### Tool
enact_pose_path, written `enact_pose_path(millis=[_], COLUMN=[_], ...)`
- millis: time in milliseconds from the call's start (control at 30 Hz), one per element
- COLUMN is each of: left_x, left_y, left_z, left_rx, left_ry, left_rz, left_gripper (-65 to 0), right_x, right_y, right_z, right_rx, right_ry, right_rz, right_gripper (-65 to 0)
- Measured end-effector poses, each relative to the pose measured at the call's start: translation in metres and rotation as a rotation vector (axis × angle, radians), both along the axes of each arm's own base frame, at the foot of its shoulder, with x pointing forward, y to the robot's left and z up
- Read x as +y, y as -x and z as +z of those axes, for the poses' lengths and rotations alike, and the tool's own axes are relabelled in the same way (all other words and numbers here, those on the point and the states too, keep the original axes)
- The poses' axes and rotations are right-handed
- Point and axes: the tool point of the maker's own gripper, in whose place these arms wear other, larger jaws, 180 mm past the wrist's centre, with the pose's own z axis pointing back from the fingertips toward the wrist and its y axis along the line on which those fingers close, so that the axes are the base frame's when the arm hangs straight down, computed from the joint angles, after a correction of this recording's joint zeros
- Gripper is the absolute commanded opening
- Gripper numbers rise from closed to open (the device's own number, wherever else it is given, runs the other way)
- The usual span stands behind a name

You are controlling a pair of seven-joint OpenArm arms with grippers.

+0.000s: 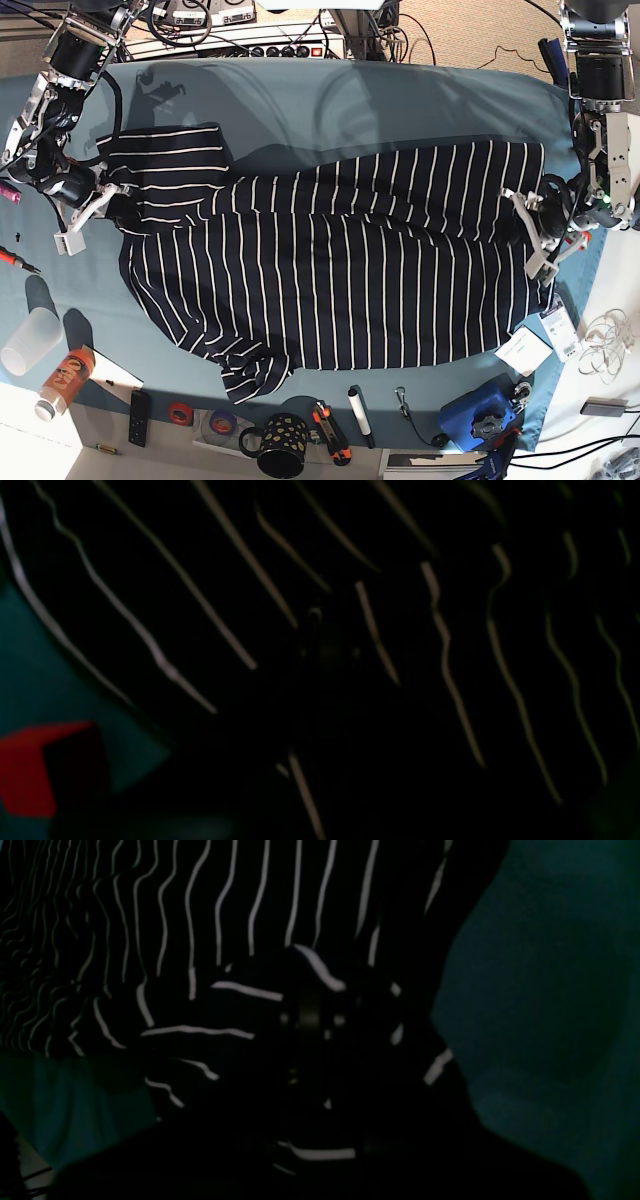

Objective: Layout the t-shirt on the table in an organized manner, then fold the t-shirt properly
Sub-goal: 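Grasp the folded edge with both grippers and pull it taut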

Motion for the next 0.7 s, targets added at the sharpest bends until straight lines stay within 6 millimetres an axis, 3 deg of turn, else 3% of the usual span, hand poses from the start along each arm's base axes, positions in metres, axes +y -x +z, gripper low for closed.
enact_pose_path(millis=[167, 333, 433, 567, 700], left_x=[-0.005, 0.000, 0.011, 0.019, 0.023], left_y=[0.008, 0.013, 0.034, 0.074, 0.100], left_z=[0.006, 0.046, 0.063, 0.064, 0.076], left_rx=[0.073, 0.001, -0.057, -0.051, -0.092], left_ry=[0.064, 0.072, 0.043, 0.003, 0.023], left_rz=[0.046, 0.061, 0.084, 0.109, 0.177], left_gripper=[-65.0, -65.0, -65.0, -65.0, -65.0], right_x=[0.001, 0.016, 0.020, 0.016, 0.020], right_y=[0.001, 0.014, 0.011, 0.011, 0.020], right_z=[-0.001, -0.002, 0.013, 0.031, 0.032], right_rx=[0.008, 0.070, 0.013, -0.049, -0.057], right_ry=[-0.004, -0.076, -0.150, -0.215, -0.270], right_rz=[0.005, 0.069, 0.076, 0.064, 0.069], right_gripper=[-65.0, -65.0, -65.0, -65.0, -65.0])
